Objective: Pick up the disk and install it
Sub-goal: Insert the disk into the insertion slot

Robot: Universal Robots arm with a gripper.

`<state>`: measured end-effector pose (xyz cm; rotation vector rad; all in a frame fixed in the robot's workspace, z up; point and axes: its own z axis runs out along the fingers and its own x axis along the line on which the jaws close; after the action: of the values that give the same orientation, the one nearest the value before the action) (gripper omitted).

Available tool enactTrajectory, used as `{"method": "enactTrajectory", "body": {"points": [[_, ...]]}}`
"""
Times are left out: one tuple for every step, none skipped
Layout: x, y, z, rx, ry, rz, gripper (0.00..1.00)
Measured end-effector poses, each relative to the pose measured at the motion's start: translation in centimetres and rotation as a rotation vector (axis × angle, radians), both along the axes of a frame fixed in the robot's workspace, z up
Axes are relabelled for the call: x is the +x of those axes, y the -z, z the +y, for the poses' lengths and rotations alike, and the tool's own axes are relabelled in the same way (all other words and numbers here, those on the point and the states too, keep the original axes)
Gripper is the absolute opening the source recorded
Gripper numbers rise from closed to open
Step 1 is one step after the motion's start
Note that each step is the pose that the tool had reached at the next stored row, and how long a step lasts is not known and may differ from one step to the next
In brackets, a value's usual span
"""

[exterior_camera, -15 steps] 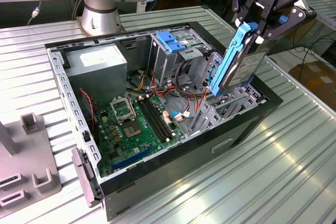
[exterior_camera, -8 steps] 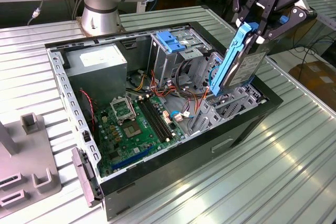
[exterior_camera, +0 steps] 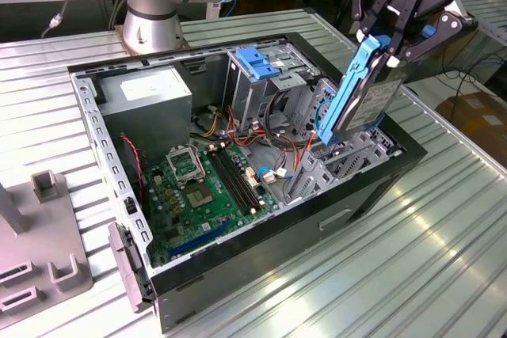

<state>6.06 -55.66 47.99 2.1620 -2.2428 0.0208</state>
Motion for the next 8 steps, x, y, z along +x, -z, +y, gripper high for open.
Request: {"method": "enactTrajectory", "body": {"points": [[0.00,0.11,0.00,-0.0001,-0.002,0.0000,0.37],[0.00,0.19,0.00,-0.0001,-0.004,0.0000,0.37],[0.00,0.24,0.00,0.0000,-0.005,0.0000,0.37],[0.00,0.28,0.00,-0.0001,-0.006,0.0000,0.37],[0.01,0.32,0.00,-0.0001,-0.006,0.0000,0.37],[0.04,0.36,0.01,0.0000,-0.006,0.0000,0.37],[0.08,0.44,0.04,0.0001,-0.006,0.0000,0.37],[0.12,0.51,0.08,-0.0001,-0.007,0.0000,0.37]]}}
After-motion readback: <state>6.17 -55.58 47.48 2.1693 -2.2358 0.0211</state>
